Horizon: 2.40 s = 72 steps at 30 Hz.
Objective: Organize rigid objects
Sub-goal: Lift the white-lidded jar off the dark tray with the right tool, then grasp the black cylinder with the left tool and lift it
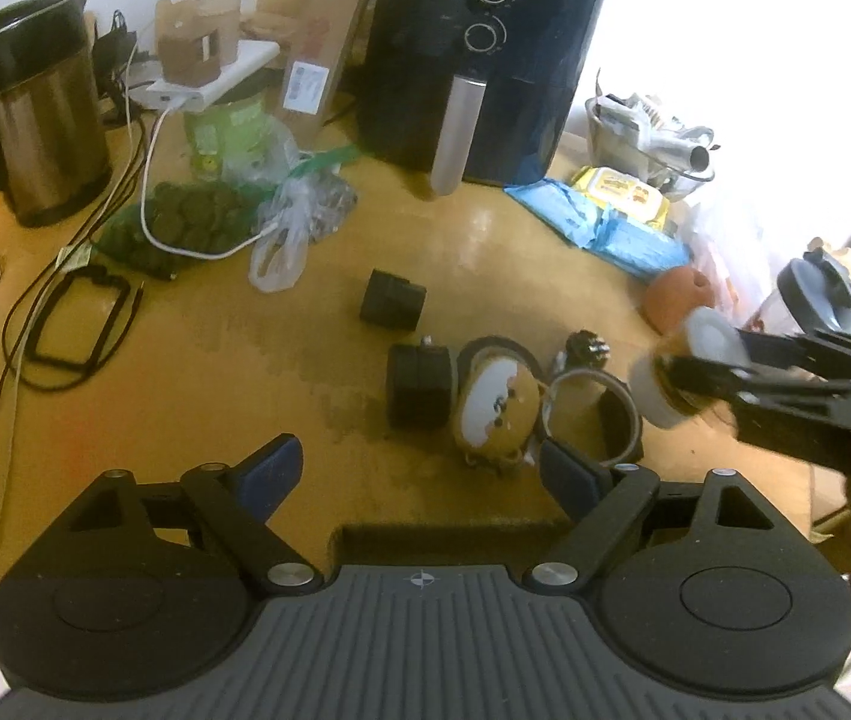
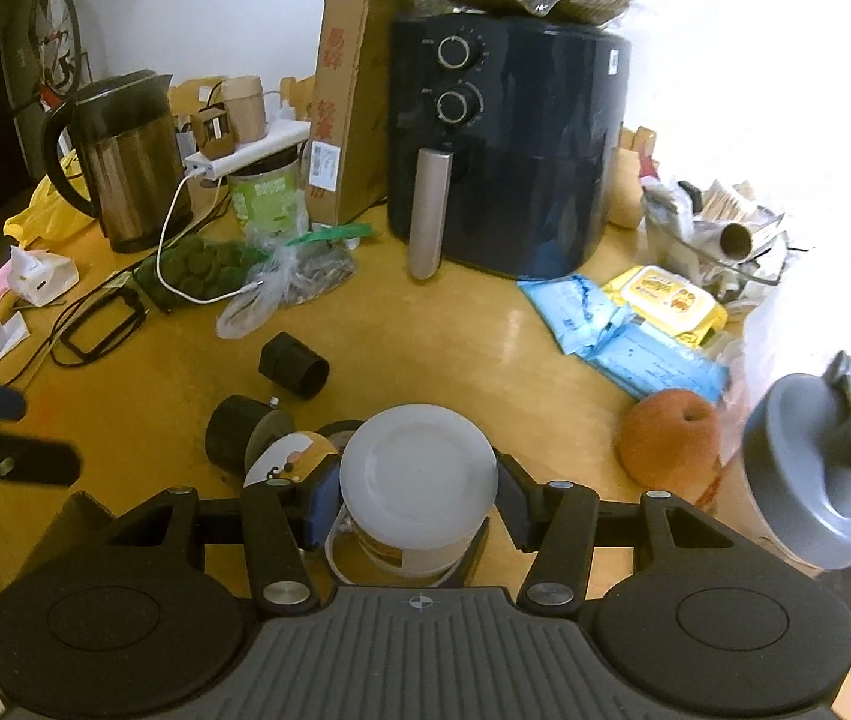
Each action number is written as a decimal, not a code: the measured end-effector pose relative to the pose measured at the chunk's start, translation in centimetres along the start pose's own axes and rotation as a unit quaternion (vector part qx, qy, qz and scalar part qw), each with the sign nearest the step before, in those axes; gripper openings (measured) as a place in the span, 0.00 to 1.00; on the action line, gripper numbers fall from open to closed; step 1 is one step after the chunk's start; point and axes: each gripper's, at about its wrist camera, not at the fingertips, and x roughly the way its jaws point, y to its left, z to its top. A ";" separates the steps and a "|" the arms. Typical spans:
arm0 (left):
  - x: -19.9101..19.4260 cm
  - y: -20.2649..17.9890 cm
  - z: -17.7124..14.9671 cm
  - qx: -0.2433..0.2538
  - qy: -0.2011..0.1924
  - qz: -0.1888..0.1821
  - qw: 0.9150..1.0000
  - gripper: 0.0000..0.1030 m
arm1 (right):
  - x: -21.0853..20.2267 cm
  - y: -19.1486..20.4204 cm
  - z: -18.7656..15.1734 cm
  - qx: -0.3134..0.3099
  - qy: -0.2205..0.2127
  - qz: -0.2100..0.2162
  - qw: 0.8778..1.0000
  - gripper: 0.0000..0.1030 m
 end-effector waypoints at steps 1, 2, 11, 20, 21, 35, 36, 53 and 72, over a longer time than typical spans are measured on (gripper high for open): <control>0.4 0.1 0.3 0.000 0.002 0.001 1.000 0.83 | -0.3 -0.1 -0.1 0.001 -0.001 -0.002 1.000 0.55; 0.8 0.2 0.6 -0.001 0.004 0.001 1.000 0.79 | -0.6 -0.2 -0.2 0.003 -0.002 -0.005 1.000 0.55; 4.4 1.0 2.1 -0.001 0.026 0.002 1.000 0.77 | -2.6 -1.2 -1.6 0.034 0.001 -0.022 0.999 0.55; 7.7 1.2 3.5 -0.010 0.046 -0.001 0.999 0.76 | -4.6 -1.8 -3.0 0.062 0.006 -0.037 0.997 0.55; 8.1 1.1 3.7 -0.010 0.048 -0.001 0.999 0.76 | -4.7 -1.8 -3.1 0.064 0.007 -0.038 0.997 0.55; 13.5 0.9 5.1 -0.016 0.100 -0.001 0.995 0.59 | -6.1 -1.6 -4.3 0.088 0.003 -0.043 0.995 0.55; 13.8 0.8 5.1 -0.015 0.103 0.000 0.995 0.57 | -6.1 -1.7 -4.4 0.089 0.003 -0.043 0.995 0.55; 13.0 0.4 5.2 0.012 0.108 0.005 0.994 0.38 | -6.1 -2.0 -4.9 0.100 0.016 -0.044 0.994 0.55; 3.3 1.3 3.7 0.001 0.047 -0.075 0.996 0.38 | -6.0 -0.6 -4.4 0.109 0.020 -0.015 0.994 0.55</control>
